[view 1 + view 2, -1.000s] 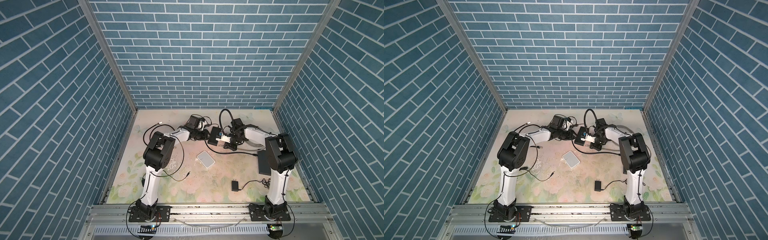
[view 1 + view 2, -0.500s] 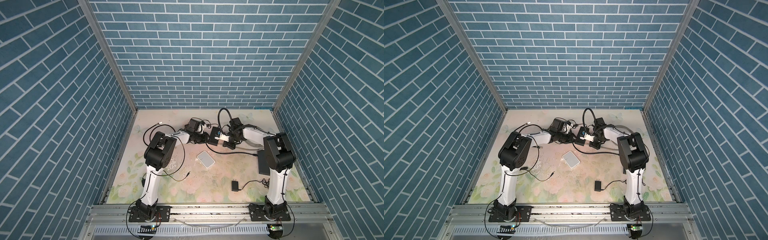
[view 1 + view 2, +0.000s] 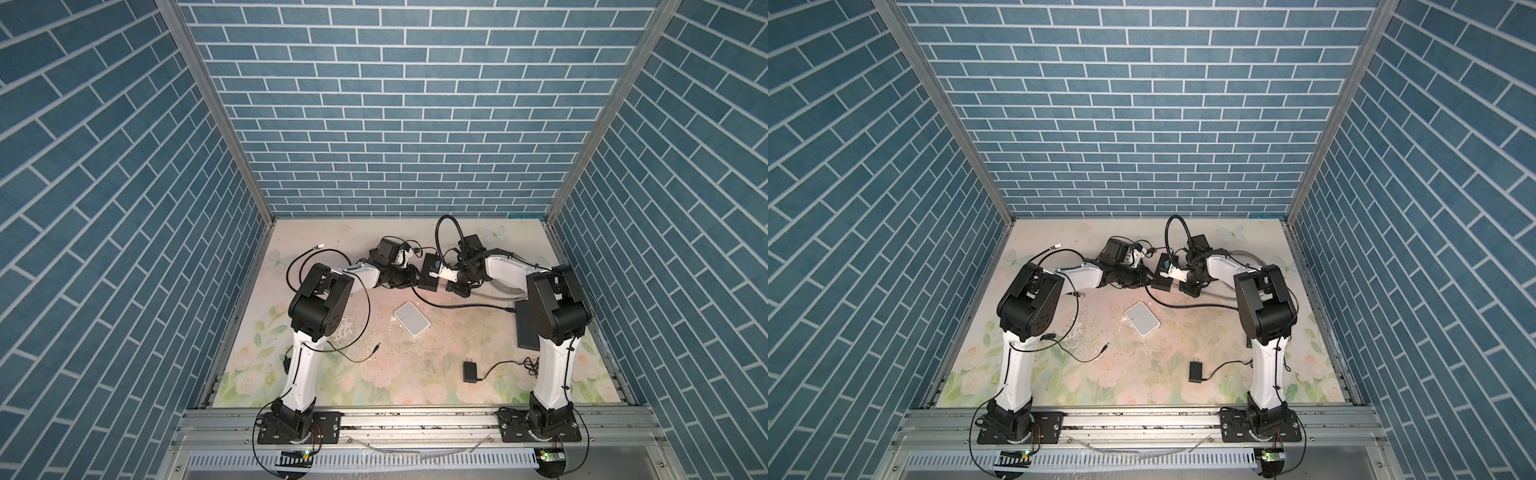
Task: Insert the plug into the switch port
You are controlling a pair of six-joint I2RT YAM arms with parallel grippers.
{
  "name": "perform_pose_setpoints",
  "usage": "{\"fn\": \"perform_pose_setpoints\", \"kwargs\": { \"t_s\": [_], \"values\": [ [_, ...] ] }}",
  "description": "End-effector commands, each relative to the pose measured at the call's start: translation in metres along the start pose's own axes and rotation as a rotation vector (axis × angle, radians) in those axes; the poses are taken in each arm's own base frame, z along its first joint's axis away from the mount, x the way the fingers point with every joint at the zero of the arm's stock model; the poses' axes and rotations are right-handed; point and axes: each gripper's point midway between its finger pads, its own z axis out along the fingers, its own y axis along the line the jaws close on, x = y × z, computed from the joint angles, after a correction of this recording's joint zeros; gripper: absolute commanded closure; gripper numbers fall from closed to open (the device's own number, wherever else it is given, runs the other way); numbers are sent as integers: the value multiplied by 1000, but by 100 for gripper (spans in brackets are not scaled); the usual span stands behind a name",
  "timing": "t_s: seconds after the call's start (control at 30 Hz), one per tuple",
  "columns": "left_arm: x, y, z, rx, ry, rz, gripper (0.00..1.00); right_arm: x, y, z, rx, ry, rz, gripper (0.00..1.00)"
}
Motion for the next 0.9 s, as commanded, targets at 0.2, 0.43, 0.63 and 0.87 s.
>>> {"fn": "perform_pose_setpoints", "kwargs": {
  "t_s": [0.2,0.43,0.63,0.87],
  "values": [
    [5,-9,7,59,27,-8,65,-20,-10,-1,18,-60,-17,95],
    [5,-14,11,98,40,-28,66,-29,-2,-4,0,-115,-62,94],
    [7,-17,12,115,49,-31,66,-30,-3,-5,17,-128,-70,94],
    [10,-26,14,146,87,-10,66,-42,-2,-9,7,-176,-83,95]
  ]
}}
